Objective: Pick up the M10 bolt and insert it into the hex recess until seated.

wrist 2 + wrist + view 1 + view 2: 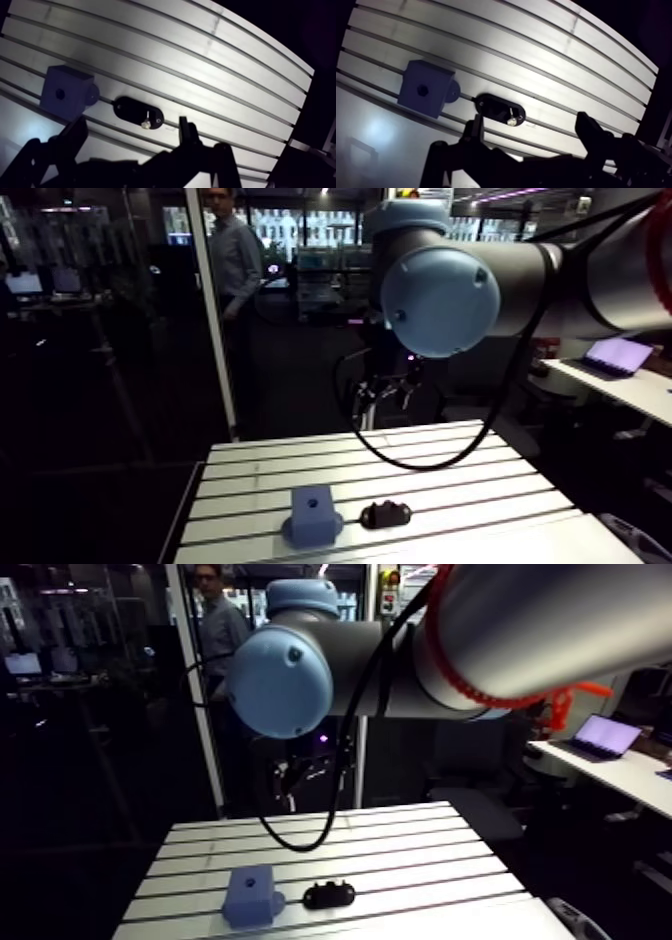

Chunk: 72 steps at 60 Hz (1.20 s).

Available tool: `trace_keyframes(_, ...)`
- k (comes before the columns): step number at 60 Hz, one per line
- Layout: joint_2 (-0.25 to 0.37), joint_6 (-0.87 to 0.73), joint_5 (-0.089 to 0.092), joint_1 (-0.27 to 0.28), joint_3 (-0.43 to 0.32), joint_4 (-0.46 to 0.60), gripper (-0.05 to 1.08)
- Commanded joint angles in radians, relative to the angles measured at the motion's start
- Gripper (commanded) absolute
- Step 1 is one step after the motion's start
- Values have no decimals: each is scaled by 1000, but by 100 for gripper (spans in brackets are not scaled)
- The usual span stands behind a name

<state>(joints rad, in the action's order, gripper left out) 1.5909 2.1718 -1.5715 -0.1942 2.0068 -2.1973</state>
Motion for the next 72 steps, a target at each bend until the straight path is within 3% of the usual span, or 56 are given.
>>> trace_keyframes(1,-2,57,59,-52,74,-82,1)
trace_keyframes(11,-8,66,58,-74,130,-160,1)
trace_keyframes(29,-48,70,55,-76,151,-167,1)
trace_keyframes(57,-75,66,52,-76,161,-176,24)
trace_keyframes(65,-77,69,49,-76,188,-255,32)
trace_keyframes(72,-78,69,49,-76,195,-256,33)
